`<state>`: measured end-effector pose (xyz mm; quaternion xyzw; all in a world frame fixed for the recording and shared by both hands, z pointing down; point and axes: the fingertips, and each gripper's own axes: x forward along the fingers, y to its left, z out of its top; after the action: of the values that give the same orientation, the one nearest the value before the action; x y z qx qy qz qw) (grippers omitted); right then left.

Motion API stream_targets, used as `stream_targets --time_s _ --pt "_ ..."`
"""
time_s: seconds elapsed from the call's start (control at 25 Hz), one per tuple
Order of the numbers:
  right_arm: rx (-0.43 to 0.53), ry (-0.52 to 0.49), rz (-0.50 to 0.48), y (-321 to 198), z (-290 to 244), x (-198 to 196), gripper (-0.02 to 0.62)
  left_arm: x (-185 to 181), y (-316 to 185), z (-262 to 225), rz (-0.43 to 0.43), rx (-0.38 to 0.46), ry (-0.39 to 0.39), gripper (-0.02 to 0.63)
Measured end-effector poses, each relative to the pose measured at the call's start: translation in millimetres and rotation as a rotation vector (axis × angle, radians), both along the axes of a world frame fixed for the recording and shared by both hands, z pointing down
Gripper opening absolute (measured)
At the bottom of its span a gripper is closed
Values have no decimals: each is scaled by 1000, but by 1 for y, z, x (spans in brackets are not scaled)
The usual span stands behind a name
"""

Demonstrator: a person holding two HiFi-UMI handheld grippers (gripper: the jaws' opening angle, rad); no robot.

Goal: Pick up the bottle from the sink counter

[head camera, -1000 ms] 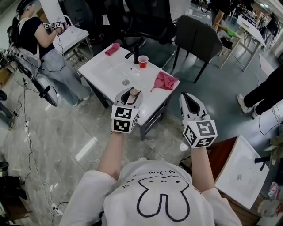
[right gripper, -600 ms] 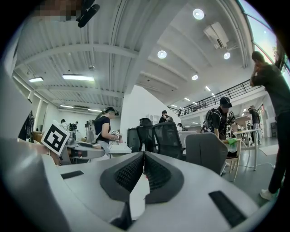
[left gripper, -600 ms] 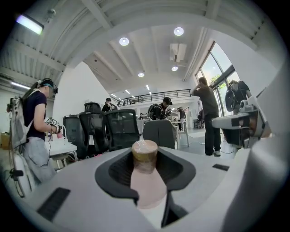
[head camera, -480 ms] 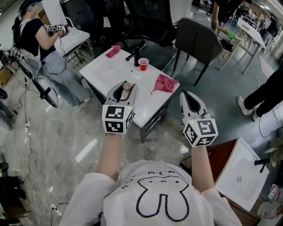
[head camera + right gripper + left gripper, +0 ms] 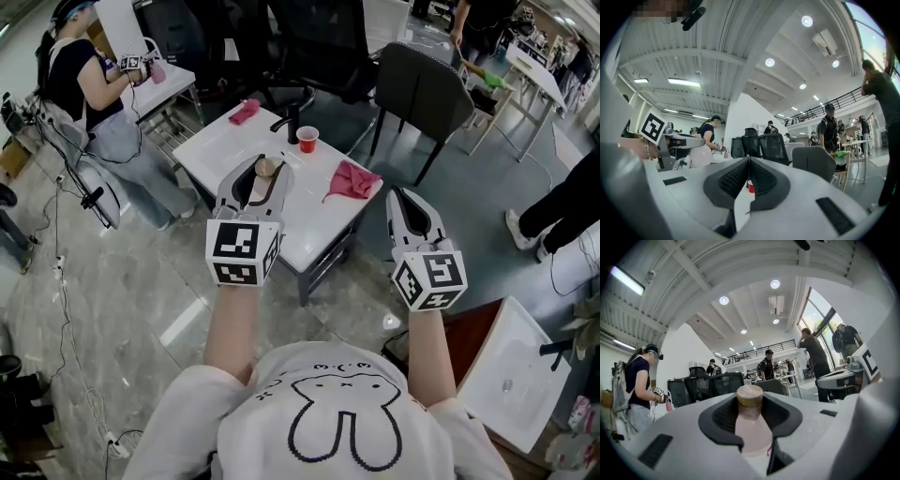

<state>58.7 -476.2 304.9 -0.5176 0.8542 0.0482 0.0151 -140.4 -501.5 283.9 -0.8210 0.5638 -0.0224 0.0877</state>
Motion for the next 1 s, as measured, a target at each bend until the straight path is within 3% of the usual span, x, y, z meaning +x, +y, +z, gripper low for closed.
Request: stream_targets --time_s 0.52,1.0 --pt "156 80 90 10 -42 20 29 -8 23 -34 -37 118 -39 141" --pt "174 79 110 13 -45 23 29 -19 27 -42 -51 147 -32 141"
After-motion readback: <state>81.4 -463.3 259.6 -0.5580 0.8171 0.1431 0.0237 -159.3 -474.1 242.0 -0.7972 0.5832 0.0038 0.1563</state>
